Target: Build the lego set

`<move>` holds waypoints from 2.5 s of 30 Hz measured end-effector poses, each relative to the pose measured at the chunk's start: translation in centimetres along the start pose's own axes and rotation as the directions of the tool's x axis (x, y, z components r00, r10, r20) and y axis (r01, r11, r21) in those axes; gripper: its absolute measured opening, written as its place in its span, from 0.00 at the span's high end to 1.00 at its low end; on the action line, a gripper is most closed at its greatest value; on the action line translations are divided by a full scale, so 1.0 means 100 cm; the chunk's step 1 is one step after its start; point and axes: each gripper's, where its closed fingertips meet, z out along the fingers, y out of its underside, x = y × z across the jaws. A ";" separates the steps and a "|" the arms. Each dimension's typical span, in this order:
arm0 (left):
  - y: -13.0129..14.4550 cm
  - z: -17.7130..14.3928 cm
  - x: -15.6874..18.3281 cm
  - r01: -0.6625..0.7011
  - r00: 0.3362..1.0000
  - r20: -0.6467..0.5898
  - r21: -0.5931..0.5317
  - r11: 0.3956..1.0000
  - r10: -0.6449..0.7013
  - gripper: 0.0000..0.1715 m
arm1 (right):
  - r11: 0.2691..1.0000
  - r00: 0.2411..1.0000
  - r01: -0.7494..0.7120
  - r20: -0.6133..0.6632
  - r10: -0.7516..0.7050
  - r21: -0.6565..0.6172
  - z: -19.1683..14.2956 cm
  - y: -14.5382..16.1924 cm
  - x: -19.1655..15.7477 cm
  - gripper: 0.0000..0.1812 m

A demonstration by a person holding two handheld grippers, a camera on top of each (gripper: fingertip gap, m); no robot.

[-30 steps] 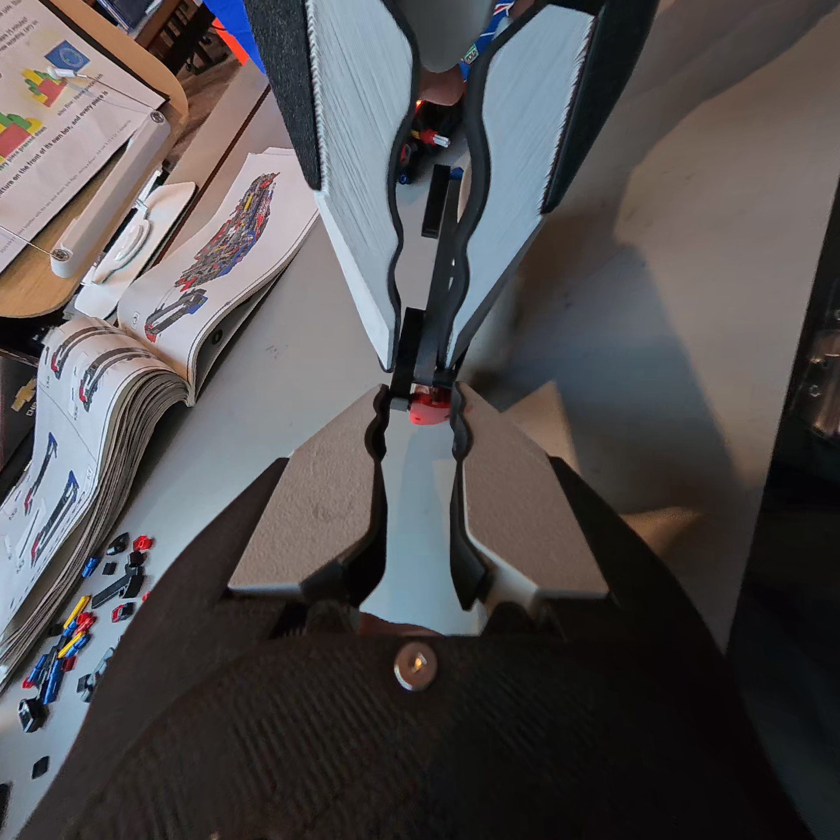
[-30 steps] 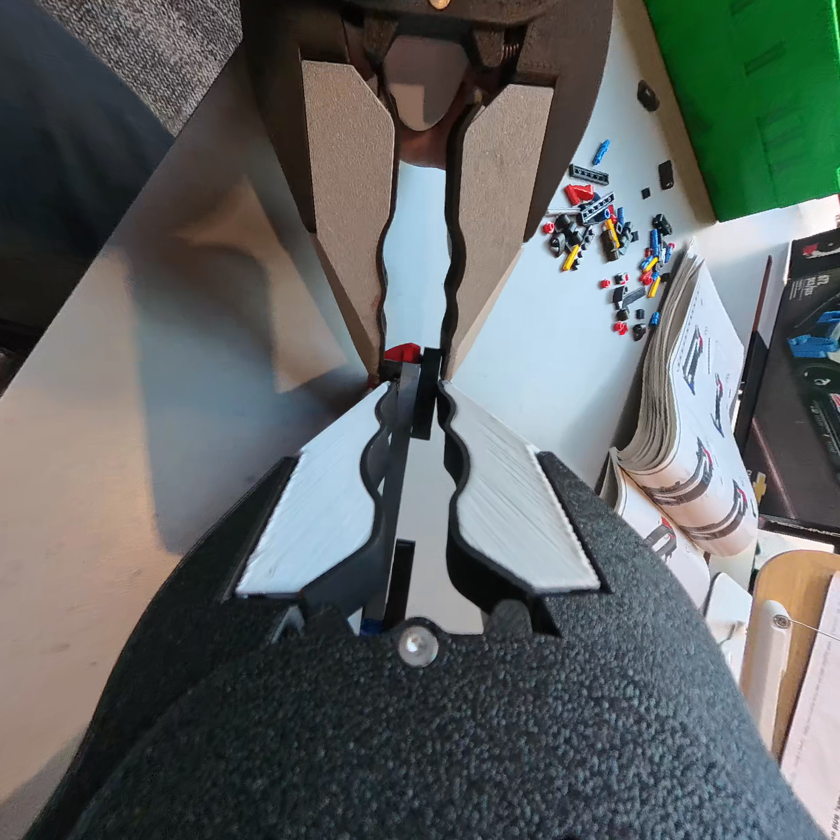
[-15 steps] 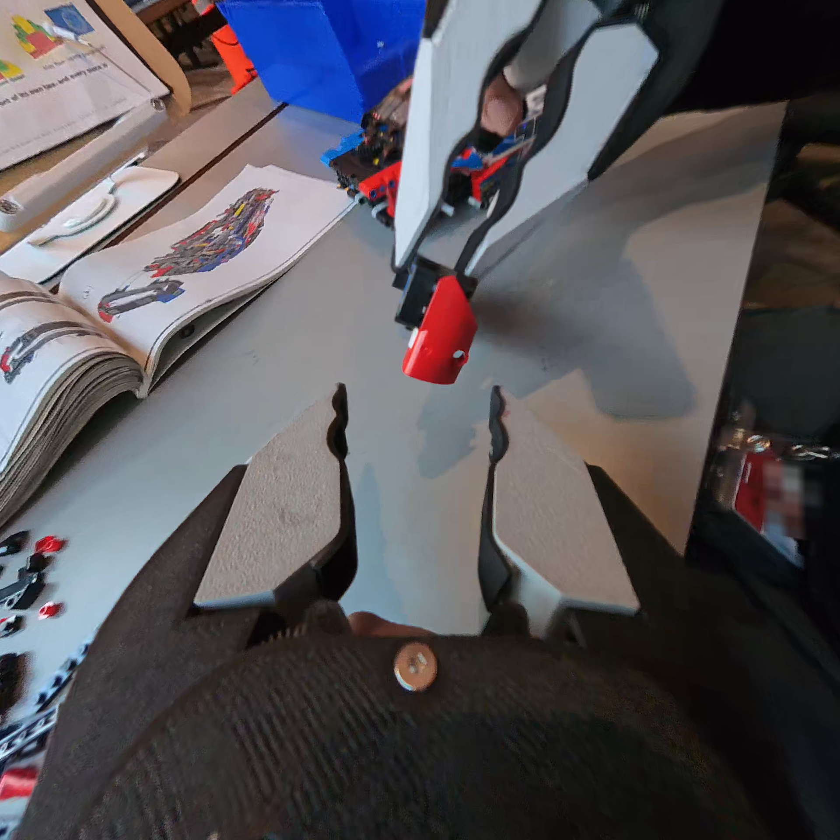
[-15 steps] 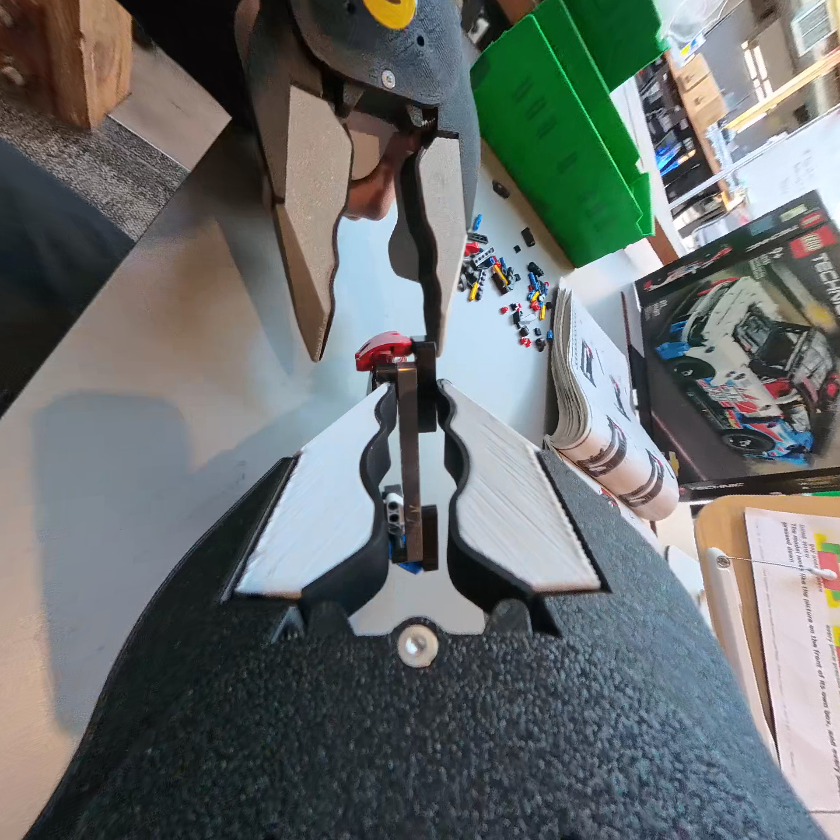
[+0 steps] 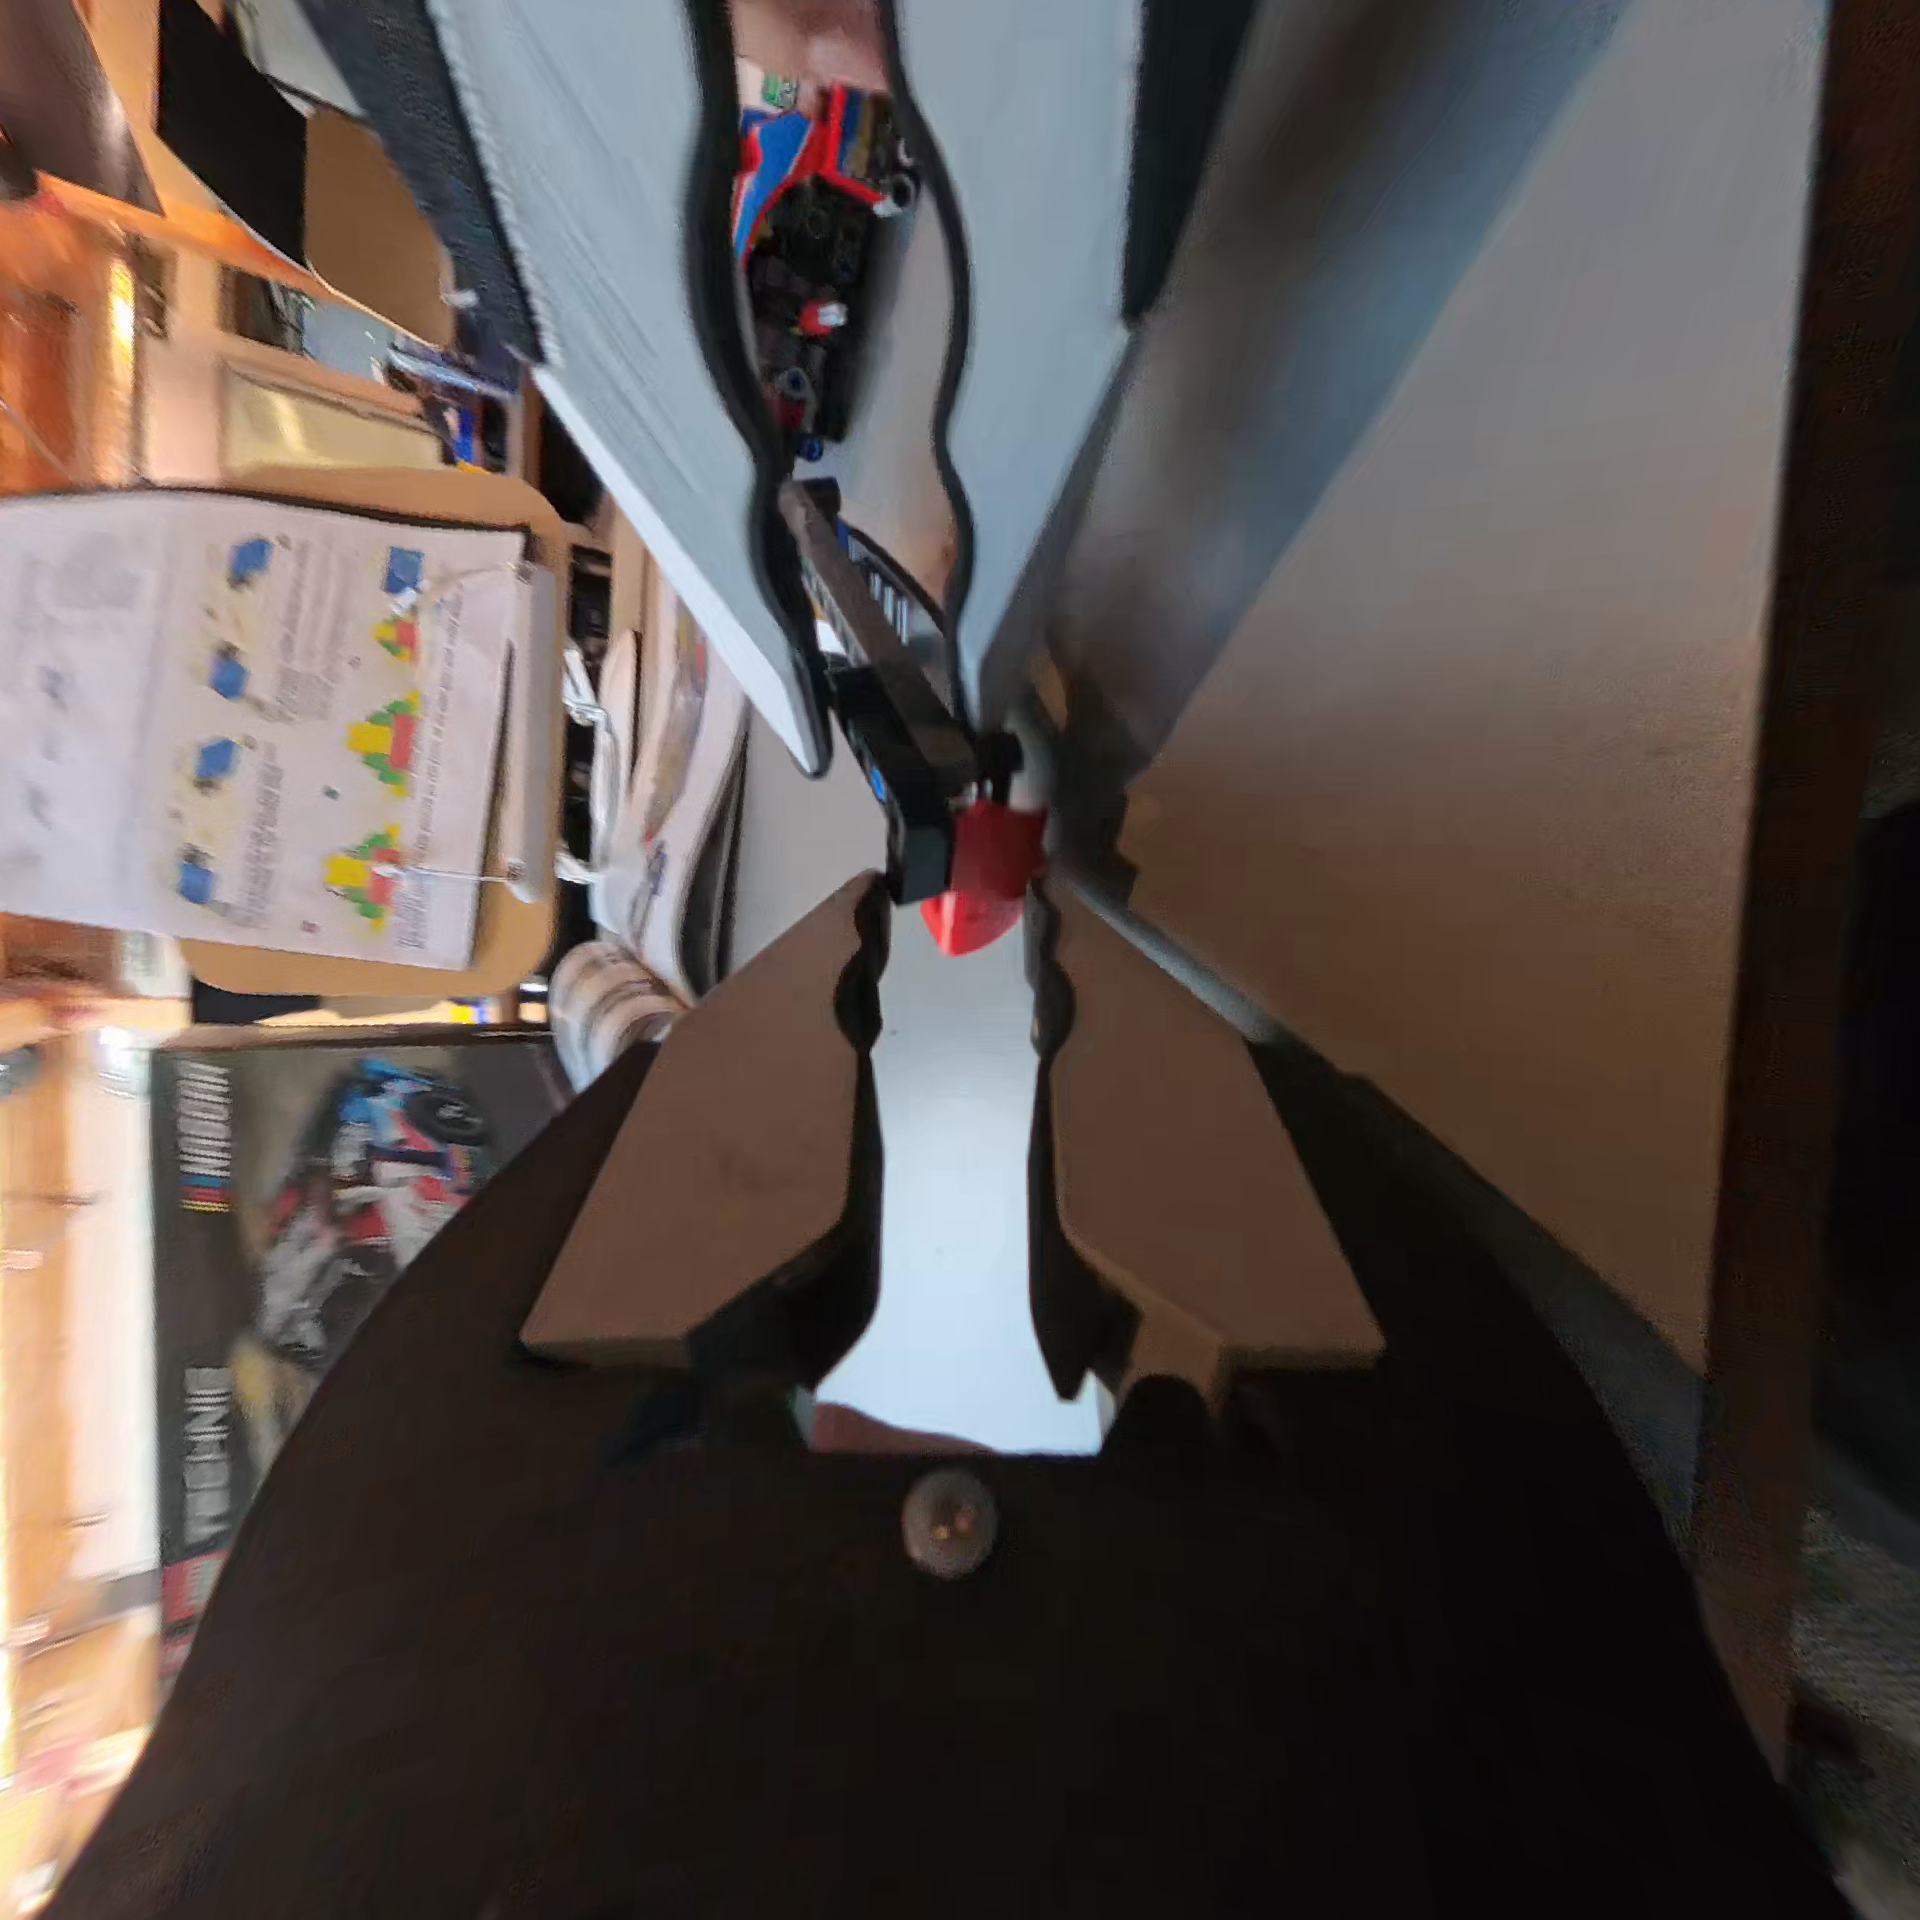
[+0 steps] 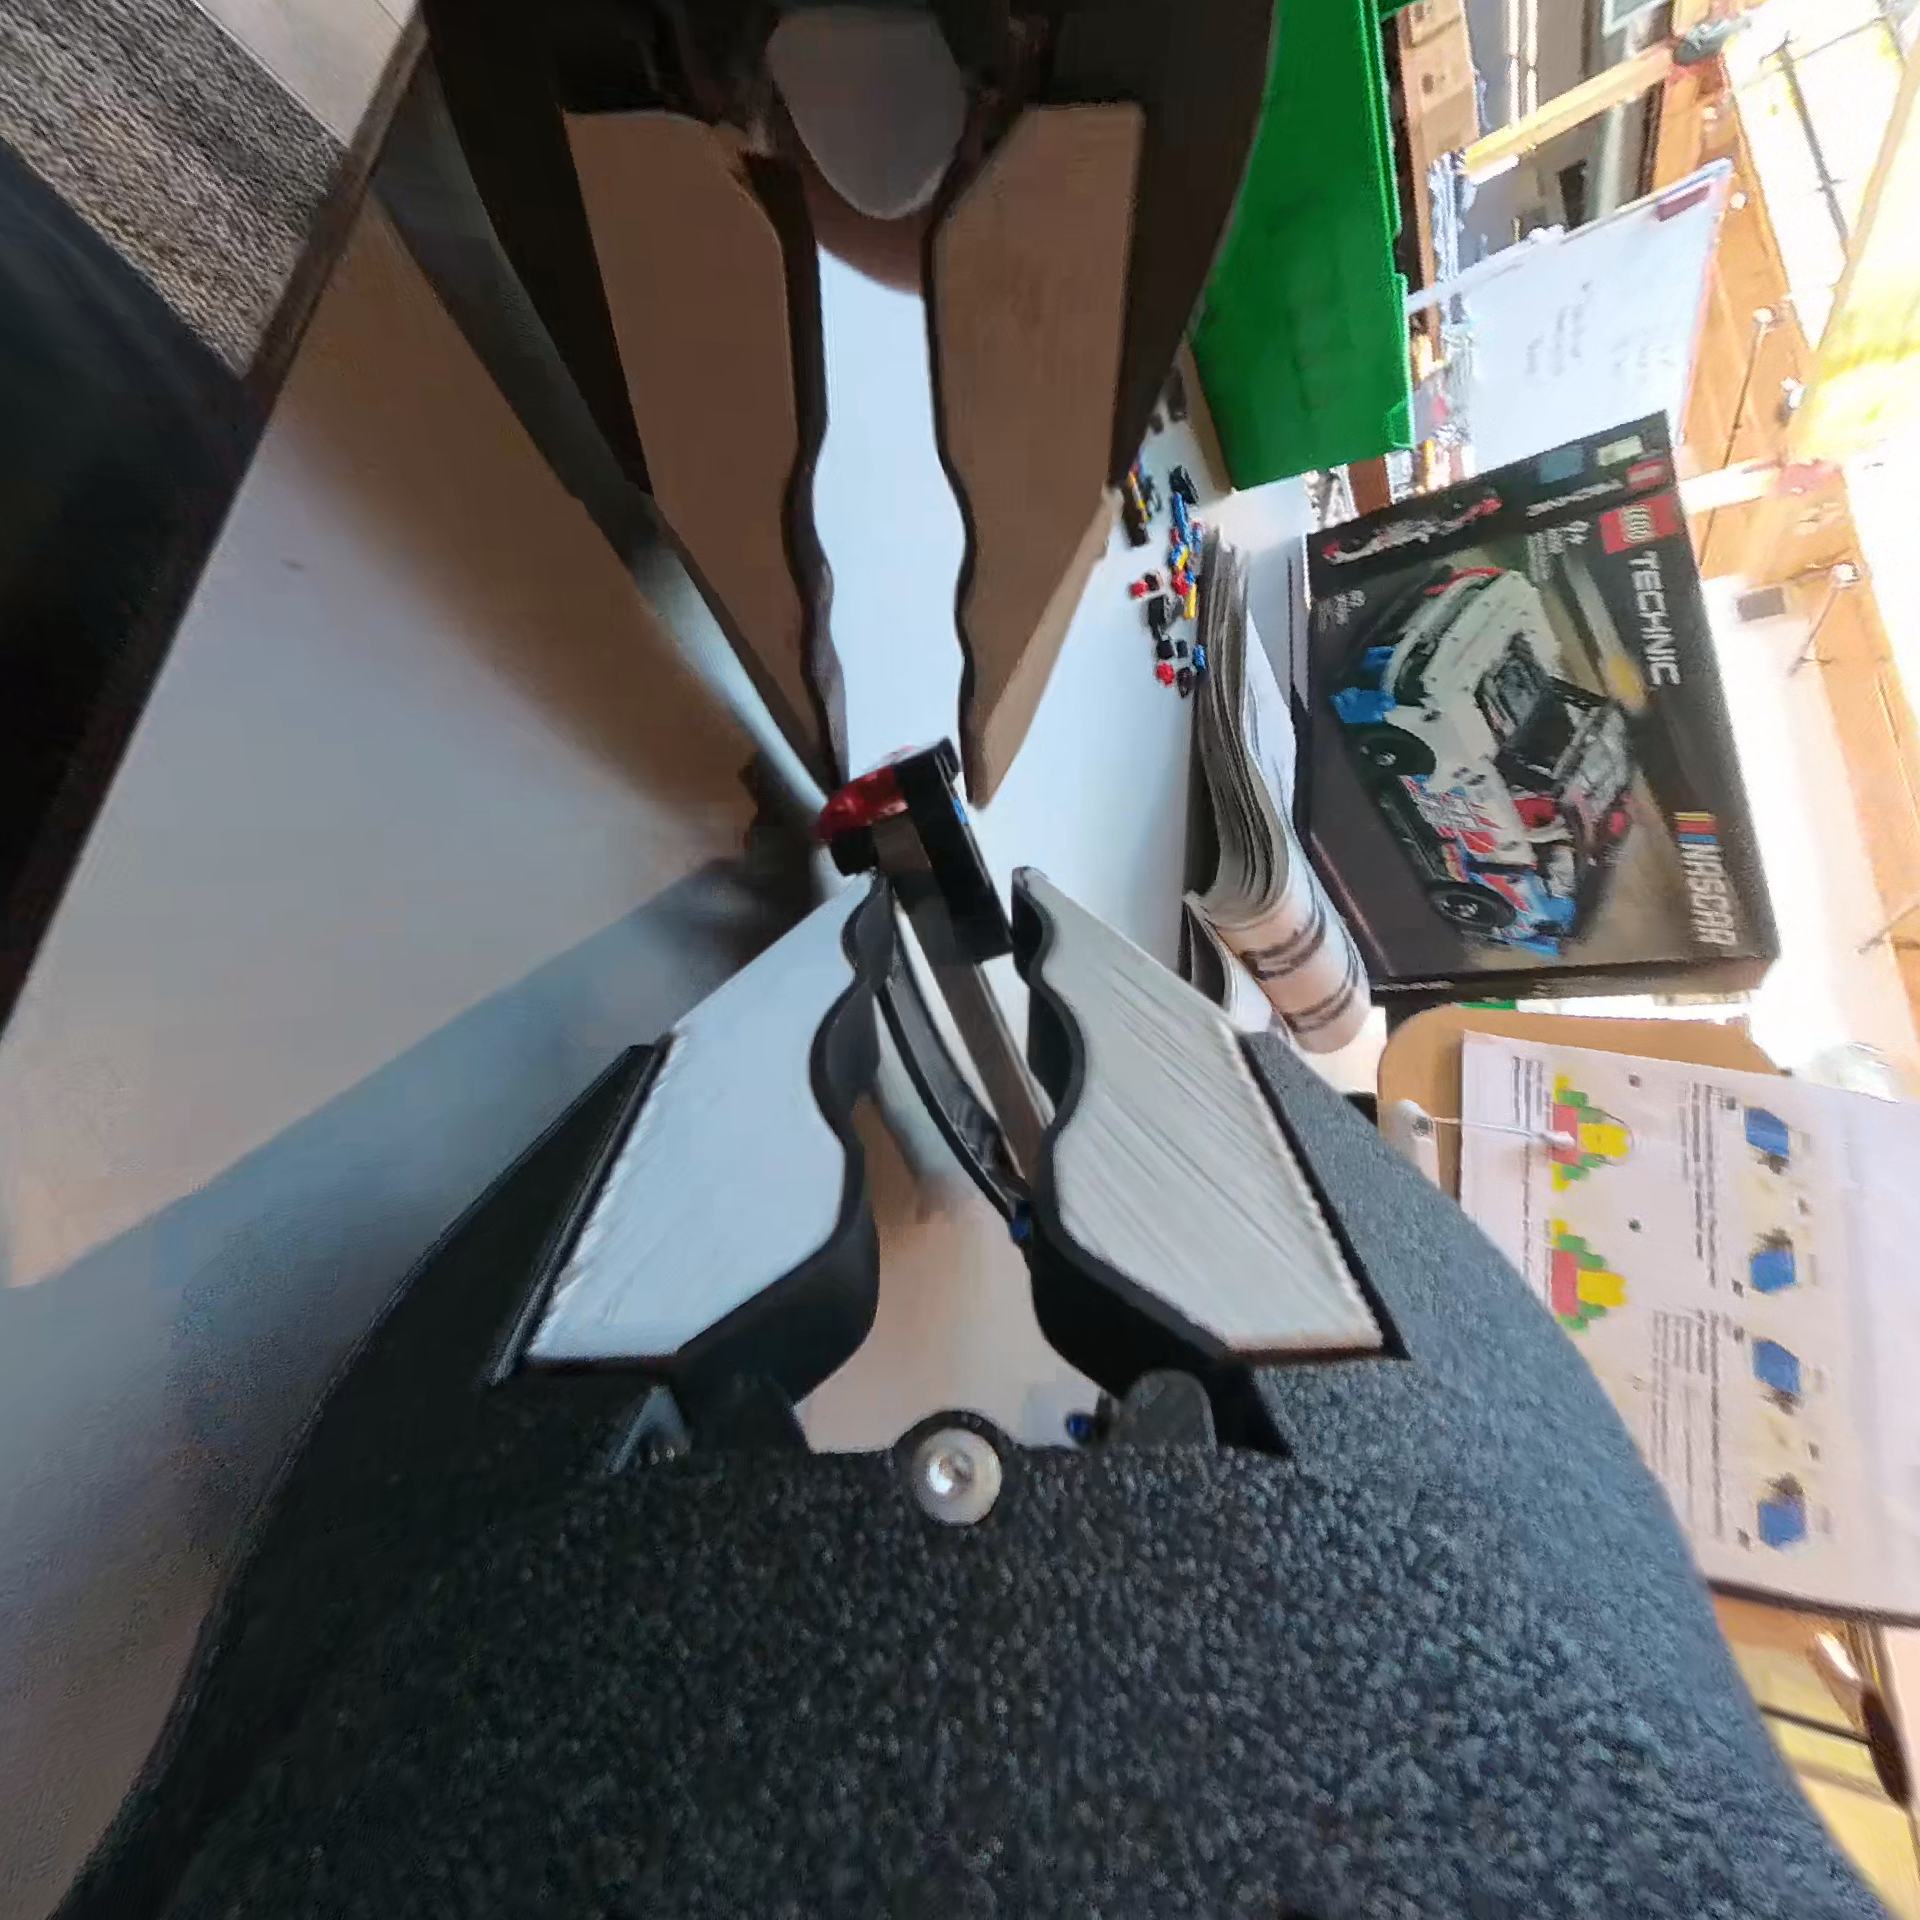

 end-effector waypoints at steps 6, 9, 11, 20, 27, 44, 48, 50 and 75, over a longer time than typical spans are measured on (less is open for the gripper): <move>0.012 -0.019 0.000 0.361 0.927 -0.093 -0.041 0.932 -0.363 0.71 | 0.947 0.946 -0.321 0.037 0.321 0.011 -0.045 0.027 0.005 0.79; 0.011 -0.020 0.008 0.640 0.738 -0.179 -0.121 0.759 -0.651 0.63 | 0.901 0.899 -0.433 0.084 0.431 0.013 -0.054 0.033 -0.006 0.74; 0.002 -0.021 0.011 0.720 0.644 -0.218 -0.152 0.677 -0.733 0.64 | 0.897 0.891 -0.441 0.107 0.442 -0.028 -0.053 0.039 -0.017 0.75; -0.020 -0.012 0.025 0.800 0.498 -0.261 -0.231 0.554 -0.827 0.58 | 0.953 0.946 -0.294 0.121 0.301 -0.073 -0.025 0.007 -0.025 0.70; -0.011 -0.025 0.027 0.826 0.479 -0.242 -0.202 0.526 -0.844 0.58 | 0.940 0.936 -0.334 0.091 0.340 -0.071 -0.065 0.027 -0.031 0.70; -0.029 0.003 0.030 0.757 0.458 -0.284 -0.371 0.537 -0.842 0.59 | 0.603 0.543 -0.761 0.274 0.793 -0.238 -0.053 0.092 -0.014 0.64; -0.005 0.017 0.010 0.726 0.547 -0.235 -0.345 0.595 -0.804 0.66 | 0.642 0.579 -0.717 0.281 0.765 -0.272 -0.036 0.087 -0.016 0.71; 0.009 0.023 0.003 0.736 0.536 -0.232 -0.343 0.584 -0.812 0.62 | 0.646 0.595 -0.713 0.251 0.764 -0.274 -0.028 0.089 -0.012 0.71; 0.048 0.037 -0.101 0.920 0.393 -0.378 0.157 0.360 -0.838 0.58 | 0.625 0.603 -0.778 0.210 0.770 -0.057 -0.031 0.081 0.020 0.66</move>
